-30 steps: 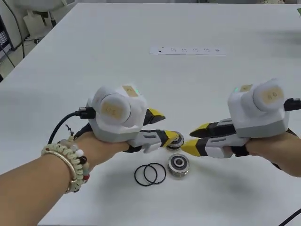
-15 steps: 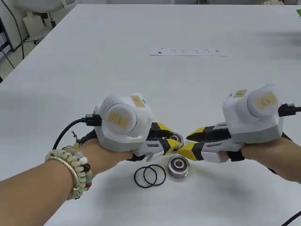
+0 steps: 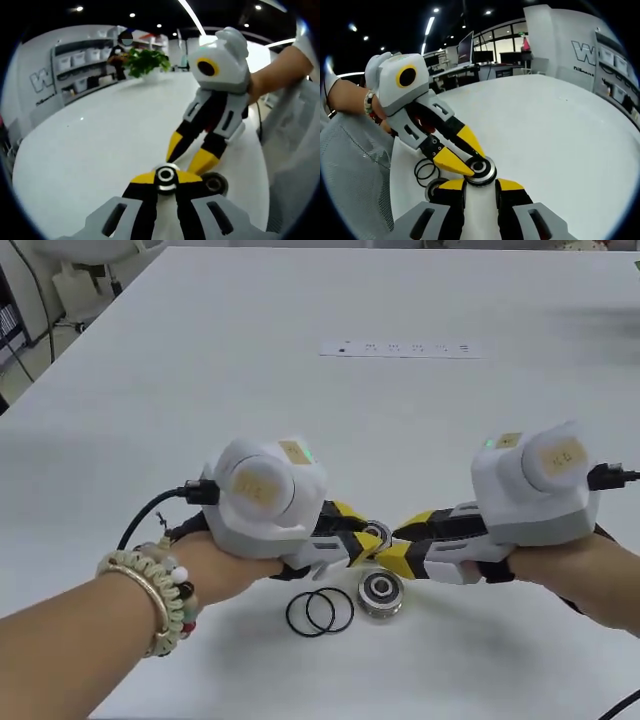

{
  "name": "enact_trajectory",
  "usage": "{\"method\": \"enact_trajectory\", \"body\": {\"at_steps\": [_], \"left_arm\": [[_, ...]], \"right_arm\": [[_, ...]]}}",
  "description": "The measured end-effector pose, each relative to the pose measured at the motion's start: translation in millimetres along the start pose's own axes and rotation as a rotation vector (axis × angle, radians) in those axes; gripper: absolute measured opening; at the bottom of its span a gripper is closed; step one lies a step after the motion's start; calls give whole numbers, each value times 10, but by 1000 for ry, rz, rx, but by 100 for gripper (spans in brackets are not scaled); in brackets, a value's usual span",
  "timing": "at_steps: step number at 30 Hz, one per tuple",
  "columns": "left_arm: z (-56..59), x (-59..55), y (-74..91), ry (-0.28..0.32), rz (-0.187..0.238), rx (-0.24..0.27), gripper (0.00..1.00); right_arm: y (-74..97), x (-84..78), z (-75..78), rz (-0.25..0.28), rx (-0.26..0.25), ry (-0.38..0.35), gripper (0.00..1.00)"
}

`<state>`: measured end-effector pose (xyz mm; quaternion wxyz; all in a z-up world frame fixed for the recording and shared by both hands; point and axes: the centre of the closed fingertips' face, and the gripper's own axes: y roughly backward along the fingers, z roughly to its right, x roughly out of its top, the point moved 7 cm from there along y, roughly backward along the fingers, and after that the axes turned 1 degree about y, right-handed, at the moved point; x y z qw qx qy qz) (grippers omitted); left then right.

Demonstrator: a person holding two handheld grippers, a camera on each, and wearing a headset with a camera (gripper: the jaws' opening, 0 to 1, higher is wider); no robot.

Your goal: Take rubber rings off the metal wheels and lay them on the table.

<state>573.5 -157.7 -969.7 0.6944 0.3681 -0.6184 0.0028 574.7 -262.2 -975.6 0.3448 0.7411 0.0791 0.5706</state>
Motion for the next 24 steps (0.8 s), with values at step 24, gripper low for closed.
{"method": "enact_trajectory", "body": {"at_steps": [24], "left_arm": [[11, 5, 9, 9, 1, 5, 14]], "right_arm": [[30, -31, 20, -32, 7, 48, 3]]}}
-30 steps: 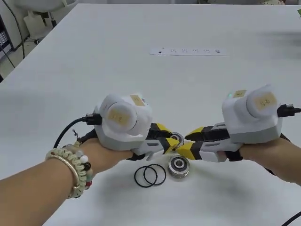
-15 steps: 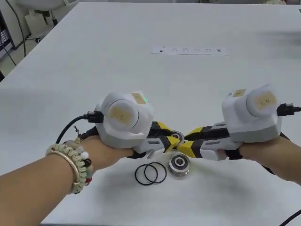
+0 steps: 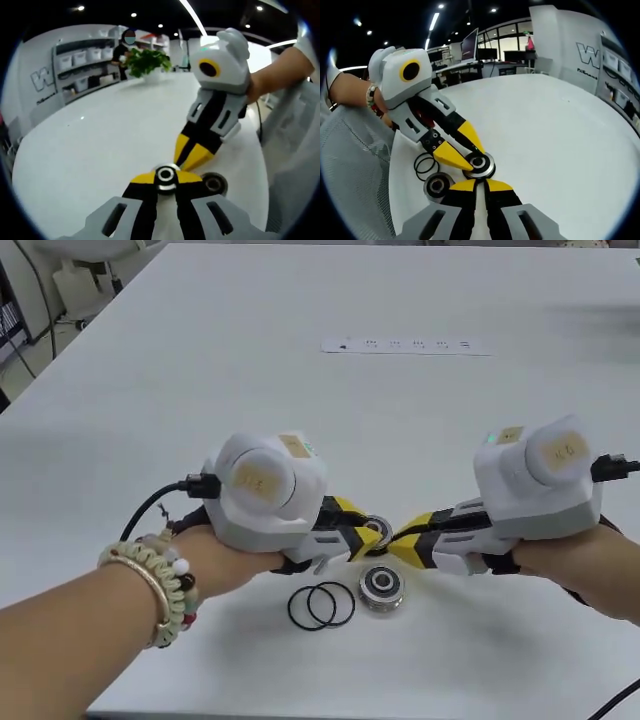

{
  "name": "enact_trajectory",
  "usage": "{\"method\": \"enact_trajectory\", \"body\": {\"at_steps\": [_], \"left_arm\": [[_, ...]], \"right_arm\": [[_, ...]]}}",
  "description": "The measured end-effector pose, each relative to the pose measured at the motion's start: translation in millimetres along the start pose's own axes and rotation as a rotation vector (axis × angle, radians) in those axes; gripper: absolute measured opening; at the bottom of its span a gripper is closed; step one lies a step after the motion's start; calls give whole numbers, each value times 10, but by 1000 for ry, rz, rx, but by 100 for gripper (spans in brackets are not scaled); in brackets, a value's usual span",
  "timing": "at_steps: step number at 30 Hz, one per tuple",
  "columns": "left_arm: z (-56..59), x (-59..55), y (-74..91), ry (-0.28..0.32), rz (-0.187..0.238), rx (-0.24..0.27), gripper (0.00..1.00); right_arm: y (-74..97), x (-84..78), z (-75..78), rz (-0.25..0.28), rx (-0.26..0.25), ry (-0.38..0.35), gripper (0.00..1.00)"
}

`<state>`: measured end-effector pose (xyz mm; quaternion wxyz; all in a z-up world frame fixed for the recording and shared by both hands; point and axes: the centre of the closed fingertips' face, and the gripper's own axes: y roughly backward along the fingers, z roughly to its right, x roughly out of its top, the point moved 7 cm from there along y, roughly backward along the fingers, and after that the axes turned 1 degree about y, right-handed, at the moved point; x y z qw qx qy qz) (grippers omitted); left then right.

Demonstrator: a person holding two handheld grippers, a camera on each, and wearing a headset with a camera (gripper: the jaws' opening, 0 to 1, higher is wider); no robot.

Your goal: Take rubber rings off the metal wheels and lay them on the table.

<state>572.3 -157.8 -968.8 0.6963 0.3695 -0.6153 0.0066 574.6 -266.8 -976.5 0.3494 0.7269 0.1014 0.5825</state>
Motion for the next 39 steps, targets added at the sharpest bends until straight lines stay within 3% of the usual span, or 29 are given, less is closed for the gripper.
{"method": "enact_trajectory", "body": {"at_steps": [9, 16, 21, 23, 34, 39], "left_arm": [[4, -6, 8, 2, -3, -3, 14], [11, -5, 10, -1, -6, -8, 14], [26, -1, 7, -10, -8, -14, 14], [28, -1, 8, -13, -10, -17, 14], [37, 0, 15, -19, -11, -20, 14], [37, -3, 19, -22, -10, -24, 14]], "right_arm": [[-5, 9, 18, -16, -23, -1, 0], [-4, 8, 85, -21, -38, -61, 0], [12, -9, 96, -16, -24, -167, 0], [24, -24, 84, -15, -11, -243, 0], [58, -12, 117, 50, 34, -528, 0], [62, -19, 112, 73, 49, -560, 0]]}}
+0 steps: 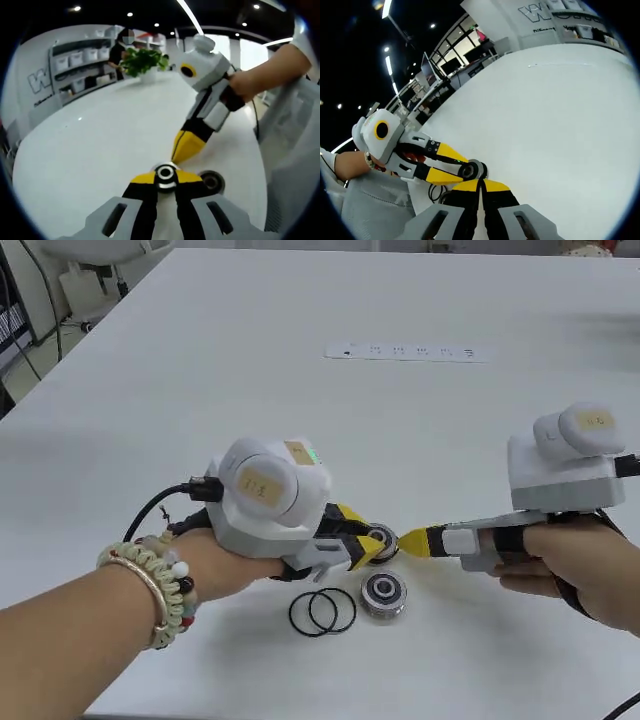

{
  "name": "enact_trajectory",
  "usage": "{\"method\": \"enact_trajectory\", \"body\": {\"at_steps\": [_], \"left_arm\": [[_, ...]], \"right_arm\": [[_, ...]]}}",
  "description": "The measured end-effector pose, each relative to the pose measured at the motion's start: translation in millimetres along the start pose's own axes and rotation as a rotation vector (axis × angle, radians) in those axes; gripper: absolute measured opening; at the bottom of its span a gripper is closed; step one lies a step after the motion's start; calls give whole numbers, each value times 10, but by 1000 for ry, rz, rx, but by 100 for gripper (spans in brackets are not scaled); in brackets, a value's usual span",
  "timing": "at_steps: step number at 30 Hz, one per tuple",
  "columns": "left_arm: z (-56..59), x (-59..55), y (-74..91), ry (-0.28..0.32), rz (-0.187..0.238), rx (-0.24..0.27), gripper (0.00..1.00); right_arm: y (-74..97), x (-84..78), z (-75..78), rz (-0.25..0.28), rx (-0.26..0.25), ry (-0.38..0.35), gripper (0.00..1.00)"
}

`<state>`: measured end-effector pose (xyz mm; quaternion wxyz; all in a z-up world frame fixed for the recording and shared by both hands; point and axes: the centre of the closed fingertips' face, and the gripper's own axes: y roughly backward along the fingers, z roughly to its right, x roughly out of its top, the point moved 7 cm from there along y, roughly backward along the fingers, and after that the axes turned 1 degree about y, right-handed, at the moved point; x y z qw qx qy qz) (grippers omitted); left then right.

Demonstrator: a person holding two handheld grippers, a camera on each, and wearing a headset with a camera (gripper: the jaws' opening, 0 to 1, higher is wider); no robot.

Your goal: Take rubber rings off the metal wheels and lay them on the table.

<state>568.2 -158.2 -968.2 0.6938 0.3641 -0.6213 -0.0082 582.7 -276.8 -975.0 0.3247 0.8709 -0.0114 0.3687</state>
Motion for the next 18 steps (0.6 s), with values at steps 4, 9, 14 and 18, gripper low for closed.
{"method": "enact_trajectory", "body": {"at_steps": [4, 9, 14, 18], "left_arm": [[3, -6, 5, -5, 3, 1, 14], [-1, -13, 9, -8, 8, 4, 14], [-1, -19, 10, 1, 13, 3, 14], [-5, -21, 15, 9, 16, 3, 14]], "right_arm": [[-3, -1, -13, 8, 3, -128, 0], [-2, -5, -18, 17, 12, -146, 0], [0, -6, -21, 25, 20, -171, 0], [5, 2, -29, 35, 29, -186, 0]]}}
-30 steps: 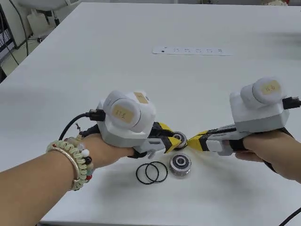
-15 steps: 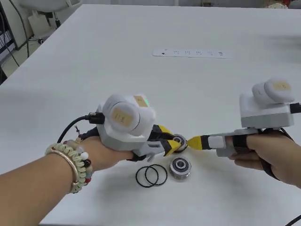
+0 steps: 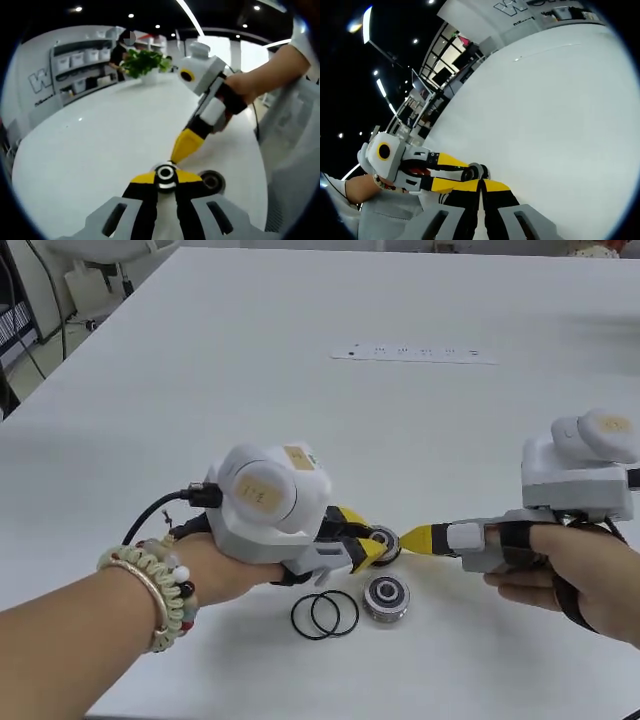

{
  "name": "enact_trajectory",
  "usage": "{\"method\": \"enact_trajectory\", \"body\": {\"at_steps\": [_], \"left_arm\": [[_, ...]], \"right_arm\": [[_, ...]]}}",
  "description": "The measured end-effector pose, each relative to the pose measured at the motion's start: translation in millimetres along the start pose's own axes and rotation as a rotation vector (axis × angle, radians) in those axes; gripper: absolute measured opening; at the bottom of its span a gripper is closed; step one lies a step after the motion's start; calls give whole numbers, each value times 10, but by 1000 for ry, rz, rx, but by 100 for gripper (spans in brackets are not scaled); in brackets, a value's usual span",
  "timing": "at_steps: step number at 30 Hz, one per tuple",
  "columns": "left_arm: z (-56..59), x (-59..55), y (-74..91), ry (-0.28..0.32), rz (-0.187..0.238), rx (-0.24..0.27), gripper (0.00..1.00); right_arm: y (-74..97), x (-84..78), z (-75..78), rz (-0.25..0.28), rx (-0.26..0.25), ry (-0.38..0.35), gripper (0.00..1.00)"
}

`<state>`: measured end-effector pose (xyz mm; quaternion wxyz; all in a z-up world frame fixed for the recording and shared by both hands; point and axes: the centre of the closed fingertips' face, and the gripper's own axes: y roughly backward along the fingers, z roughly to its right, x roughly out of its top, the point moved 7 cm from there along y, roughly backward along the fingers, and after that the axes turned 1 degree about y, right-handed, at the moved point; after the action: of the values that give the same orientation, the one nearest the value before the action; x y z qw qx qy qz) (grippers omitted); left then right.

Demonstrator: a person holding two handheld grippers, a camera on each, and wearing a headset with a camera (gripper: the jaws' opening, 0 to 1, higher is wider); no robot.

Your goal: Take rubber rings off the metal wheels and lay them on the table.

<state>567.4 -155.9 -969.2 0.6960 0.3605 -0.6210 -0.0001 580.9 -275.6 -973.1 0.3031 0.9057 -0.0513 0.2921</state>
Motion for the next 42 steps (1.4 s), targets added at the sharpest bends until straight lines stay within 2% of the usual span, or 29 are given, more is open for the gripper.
{"method": "enact_trajectory", "body": {"at_steps": [1, 4, 13, 19, 31, 35, 36, 37, 38, 39, 42], "left_arm": [[-1, 0, -2, 0, 0, -1, 14], [-1, 0, 0, -2, 0, 0, 14], [-22, 3, 20, 17, 3, 5, 13], [3, 9, 0, -10, -4, 11, 13], [-4, 12, 2, -20, -10, 16, 13], [-3, 13, -3, -21, -10, 15, 13], [8, 13, -9, -24, -10, 7, 13], [27, 11, -22, -26, -10, 4, 13], [36, 13, -25, -39, -12, 5, 13], [34, 16, -25, -57, -14, 5, 13], [21, 13, -22, -41, -9, 2, 13]], "right_arm": [[-6, 9, -23, 10, 21, -6, 0], [-8, 12, -13, 2, 3, 6, 0], [-8, 39, -39, 20, 14, 1, 0], [-10, 23, -29, 9, -4, 18, 0], [-11, 31, -55, 10, -8, 34, 0], [-20, 40, -70, 17, 1, 29, 0], [-28, 64, -91, 37, 21, 27, 0], [-43, 42, -109, 3, 9, 33, 0], [-46, 46, -102, 1, -3, 84, 0], [-48, 54, -138, 3, 2, 64, 0], [-27, 59, -109, 10, 12, 42, 0]]}}
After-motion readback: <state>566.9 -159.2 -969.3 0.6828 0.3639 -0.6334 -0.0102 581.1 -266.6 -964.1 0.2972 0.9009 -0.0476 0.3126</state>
